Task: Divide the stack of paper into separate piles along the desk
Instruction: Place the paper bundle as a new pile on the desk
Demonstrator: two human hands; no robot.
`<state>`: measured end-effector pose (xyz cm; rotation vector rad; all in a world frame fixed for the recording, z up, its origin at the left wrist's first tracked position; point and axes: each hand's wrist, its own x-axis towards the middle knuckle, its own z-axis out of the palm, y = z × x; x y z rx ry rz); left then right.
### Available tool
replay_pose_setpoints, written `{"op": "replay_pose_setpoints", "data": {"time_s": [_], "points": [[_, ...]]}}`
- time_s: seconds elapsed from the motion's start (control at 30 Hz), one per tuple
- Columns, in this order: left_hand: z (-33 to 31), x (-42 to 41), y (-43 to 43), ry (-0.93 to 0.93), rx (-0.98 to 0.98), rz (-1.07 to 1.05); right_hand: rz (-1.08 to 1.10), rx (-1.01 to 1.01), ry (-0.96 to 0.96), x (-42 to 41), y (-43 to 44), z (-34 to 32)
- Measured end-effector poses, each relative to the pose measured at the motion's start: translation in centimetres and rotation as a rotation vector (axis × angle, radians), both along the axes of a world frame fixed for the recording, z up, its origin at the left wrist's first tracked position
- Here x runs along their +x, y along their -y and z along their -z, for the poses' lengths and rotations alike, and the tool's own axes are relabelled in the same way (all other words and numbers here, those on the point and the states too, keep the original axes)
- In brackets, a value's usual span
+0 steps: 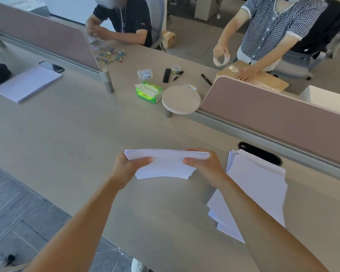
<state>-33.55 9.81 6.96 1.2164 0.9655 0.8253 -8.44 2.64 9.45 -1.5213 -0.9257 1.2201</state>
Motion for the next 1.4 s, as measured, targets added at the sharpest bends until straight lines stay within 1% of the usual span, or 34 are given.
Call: {"op": "replay_pose_setpoints", "data": {"time_s": [0.07, 0.1, 0.13, 0.2, 0.23, 0.27, 0.3, 0.33, 0.37, 0.57, 0.67, 0.73, 0.8, 0.87, 0.93, 1.0, 1.07, 1.17, 1.27, 1.33, 1.37, 1.4], "points": [[0.3, 0.2, -0.1, 0.002, -0.005, -0.036, -0.017, 0.032, 0.050, 0.0, -0.1, -0.3], [0.4, 0.3, -0.2, 0.008, -0.011, -0.058, -0.008, 0.053, 0.127, 0.0, -0.2, -0.6], [0.4, 0.3, -0.3, 0.012, -0.017, -0.076, 0.023, 0.110, 0.274, 0.0, -0.2, -0.9], [0.3, 0.5, -0.3, 0.015, -0.020, -0.081, 0.101, 0.343, 0.675, -0.2, 0.0, -1.2], [0.2, 0.5, -0.3, 0.015, -0.021, -0.079, 0.096, 0.446, 0.886, -0.2, 0.1, -1.3], [0.2, 0.6, -0.4, 0.015, -0.022, -0.081, 0.051, 0.496, 1.073, -0.4, 0.1, -1.2], [0.2, 0.6, -0.4, 0.012, -0.024, -0.081, -0.022, 0.487, 1.215, -0.6, 0.2, -1.2], [0.2, 0.7, -0.4, 0.009, -0.029, -0.077, -0.082, 0.455, 1.298, -0.6, 0.3, -1.1], [0.2, 0.7, -0.4, 0.007, -0.036, -0.074, -0.109, 0.433, 1.335, -0.5, 0.3, -1.0], [0.2, 0.7, -0.4, 0.008, -0.055, -0.079, -0.133, 0.404, 1.503, -0.2, 0.0, -1.3], [0.1, 0.5, -0.2, 0.017, -0.042, -0.078, -0.125, 0.459, 1.524, -1.9, -0.2, -2.4], [-0.1, 0.5, 0.1, 0.025, -0.022, -0.058, -0.227, 0.569, 1.529, -4.1, -0.6, -3.2], [-0.3, 0.5, 0.2, 0.019, -0.011, -0.049, -0.405, 0.654, 1.508, -6.5, -1.0, -3.3], [-0.2, 0.4, 0.1, -0.013, 0.006, -0.041, -0.521, 0.664, 1.505, -8.1, -1.5, -2.7], [0.0, 0.2, -0.1, -0.037, 0.019, -0.030, -0.562, 0.641, 1.519, -8.8, -2.0, -2.3], [0.1, 0.1, -0.1, -0.037, 0.012, -0.033, -0.546, 0.660, 1.518, -8.7, -2.1, -2.3], [0.1, 0.0, 0.0, -0.015, 0.004, -0.040, -0.451, 0.676, 1.505, -7.6, -2.0, -2.4], [0.4, 0.0, 0.0, 0.011, -0.008, -0.056, -0.296, 0.625, 1.564, -4.8, -1.8, -2.2], [0.6, 0.2, -0.1, -0.003, -0.024, -0.059, -0.292, 0.548, 1.586, -3.1, -1.9, -2.4], [0.6, 0.3, -0.1, -0.014, -0.017, -0.048, -0.284, 0.517, 1.534, -2.0, -2.2, -2.9], [0.6, 0.3, -0.3, -0.020, -0.018, -0.048, -0.279, 0.494, 1.471, -1.3, -2.3, -3.1], [0.6, 0.3, -0.4, -0.027, -0.023, -0.046, -0.278, 0.451, 1.364, -0.3, -2.3, -3.2]]}}
